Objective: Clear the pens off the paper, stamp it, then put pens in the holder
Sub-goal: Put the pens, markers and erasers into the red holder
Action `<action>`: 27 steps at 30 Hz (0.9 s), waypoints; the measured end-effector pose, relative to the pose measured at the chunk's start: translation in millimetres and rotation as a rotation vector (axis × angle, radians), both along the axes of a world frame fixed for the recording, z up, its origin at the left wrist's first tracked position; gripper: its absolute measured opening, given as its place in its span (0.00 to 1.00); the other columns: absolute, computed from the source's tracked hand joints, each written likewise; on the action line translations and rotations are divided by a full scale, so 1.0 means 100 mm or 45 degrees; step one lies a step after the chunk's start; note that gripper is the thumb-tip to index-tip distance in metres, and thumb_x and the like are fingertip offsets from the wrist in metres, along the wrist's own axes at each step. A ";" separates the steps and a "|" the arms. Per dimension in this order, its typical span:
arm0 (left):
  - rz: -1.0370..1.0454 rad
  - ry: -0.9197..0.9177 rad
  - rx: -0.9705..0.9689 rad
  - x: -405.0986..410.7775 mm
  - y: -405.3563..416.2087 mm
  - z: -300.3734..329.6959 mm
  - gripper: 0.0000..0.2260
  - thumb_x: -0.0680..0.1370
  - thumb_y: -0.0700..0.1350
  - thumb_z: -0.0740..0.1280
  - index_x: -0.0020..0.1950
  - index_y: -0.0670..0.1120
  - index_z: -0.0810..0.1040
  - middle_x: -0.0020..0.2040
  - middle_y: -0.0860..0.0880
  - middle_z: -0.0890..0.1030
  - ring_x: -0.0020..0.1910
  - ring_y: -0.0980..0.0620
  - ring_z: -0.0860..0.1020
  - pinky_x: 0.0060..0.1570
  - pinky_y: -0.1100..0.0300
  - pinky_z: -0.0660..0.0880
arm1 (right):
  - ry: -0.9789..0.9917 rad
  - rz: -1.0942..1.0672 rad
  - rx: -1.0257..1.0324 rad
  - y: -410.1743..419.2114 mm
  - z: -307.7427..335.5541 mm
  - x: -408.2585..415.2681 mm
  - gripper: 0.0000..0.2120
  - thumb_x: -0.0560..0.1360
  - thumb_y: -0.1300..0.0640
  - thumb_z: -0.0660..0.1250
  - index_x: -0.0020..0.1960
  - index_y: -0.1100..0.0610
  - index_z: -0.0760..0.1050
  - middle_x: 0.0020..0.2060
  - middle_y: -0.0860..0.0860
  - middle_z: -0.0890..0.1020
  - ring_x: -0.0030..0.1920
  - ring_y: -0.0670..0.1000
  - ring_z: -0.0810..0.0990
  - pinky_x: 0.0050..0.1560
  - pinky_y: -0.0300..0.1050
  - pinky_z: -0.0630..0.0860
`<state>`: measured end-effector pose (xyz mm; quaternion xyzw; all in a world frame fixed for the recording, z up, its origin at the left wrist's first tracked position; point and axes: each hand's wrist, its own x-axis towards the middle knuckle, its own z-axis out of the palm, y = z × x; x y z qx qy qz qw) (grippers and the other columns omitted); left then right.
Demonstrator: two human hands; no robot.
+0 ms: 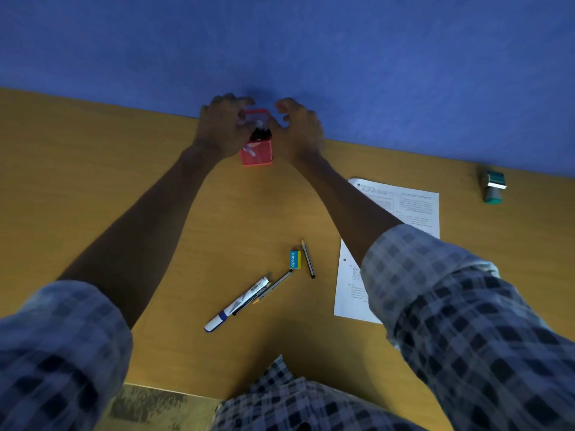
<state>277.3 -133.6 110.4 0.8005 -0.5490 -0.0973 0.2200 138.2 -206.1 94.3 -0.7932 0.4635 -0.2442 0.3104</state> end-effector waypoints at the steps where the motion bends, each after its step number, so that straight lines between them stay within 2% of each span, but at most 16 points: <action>1: 0.007 -0.042 -0.014 0.00 0.01 0.00 0.20 0.75 0.45 0.67 0.68 0.45 0.75 0.57 0.40 0.79 0.59 0.39 0.75 0.60 0.47 0.71 | -0.030 -0.016 -0.003 0.01 -0.02 -0.05 0.17 0.75 0.49 0.67 0.61 0.55 0.78 0.56 0.51 0.83 0.55 0.54 0.82 0.54 0.50 0.78; 6: 0.071 -0.057 -0.246 -0.11 0.19 -0.03 0.20 0.74 0.46 0.65 0.65 0.43 0.77 0.53 0.41 0.79 0.56 0.40 0.75 0.55 0.48 0.72 | -0.071 -0.065 -0.013 0.15 -0.16 -0.36 0.12 0.73 0.52 0.66 0.52 0.57 0.79 0.47 0.53 0.85 0.47 0.55 0.82 0.44 0.44 0.74; 9: 0.095 -0.008 -0.386 -0.25 0.36 -0.06 0.16 0.73 0.46 0.64 0.58 0.41 0.79 0.48 0.41 0.79 0.50 0.42 0.77 0.49 0.52 0.72 | 0.015 -0.044 0.022 0.27 -0.30 -0.56 0.11 0.73 0.53 0.66 0.52 0.57 0.79 0.46 0.52 0.85 0.47 0.55 0.83 0.46 0.44 0.77; 12: 0.081 0.097 -0.410 -0.45 0.53 -0.13 0.10 0.72 0.44 0.67 0.51 0.42 0.81 0.43 0.43 0.80 0.43 0.45 0.78 0.44 0.53 0.74 | 0.085 -0.018 0.066 0.41 -0.43 -0.75 0.10 0.74 0.53 0.66 0.52 0.55 0.80 0.46 0.51 0.85 0.45 0.53 0.83 0.47 0.49 0.82; 16: -0.003 0.200 -0.254 -0.76 0.78 -0.34 0.10 0.72 0.45 0.68 0.49 0.41 0.82 0.39 0.46 0.79 0.37 0.47 0.77 0.42 0.50 0.77 | 0.168 0.005 0.141 0.61 -0.57 -0.95 0.08 0.74 0.55 0.67 0.50 0.54 0.82 0.45 0.50 0.86 0.44 0.51 0.84 0.47 0.47 0.82; 18: -0.035 0.265 -0.088 -0.90 0.89 -0.46 0.09 0.72 0.45 0.70 0.50 0.43 0.82 0.38 0.50 0.78 0.37 0.48 0.77 0.42 0.50 0.78 | 0.221 0.008 0.179 0.70 -0.62 -1.04 0.06 0.73 0.56 0.68 0.48 0.54 0.82 0.44 0.49 0.86 0.44 0.51 0.84 0.47 0.46 0.82; 22: -0.140 0.431 0.241 -1.18 1.08 -0.67 0.12 0.71 0.43 0.75 0.53 0.44 0.82 0.44 0.49 0.80 0.41 0.51 0.77 0.45 0.54 0.77 | 0.406 0.023 0.287 0.83 -0.66 -1.17 0.09 0.71 0.51 0.69 0.49 0.51 0.82 0.46 0.50 0.86 0.48 0.54 0.83 0.51 0.51 0.81; 27: -0.217 0.413 0.326 -1.41 1.25 -0.84 0.18 0.68 0.46 0.76 0.57 0.48 0.81 0.50 0.52 0.79 0.46 0.51 0.78 0.45 0.60 0.73 | 0.493 0.009 0.324 0.98 -0.71 -1.29 0.10 0.69 0.47 0.69 0.47 0.50 0.82 0.46 0.49 0.85 0.48 0.55 0.82 0.50 0.47 0.79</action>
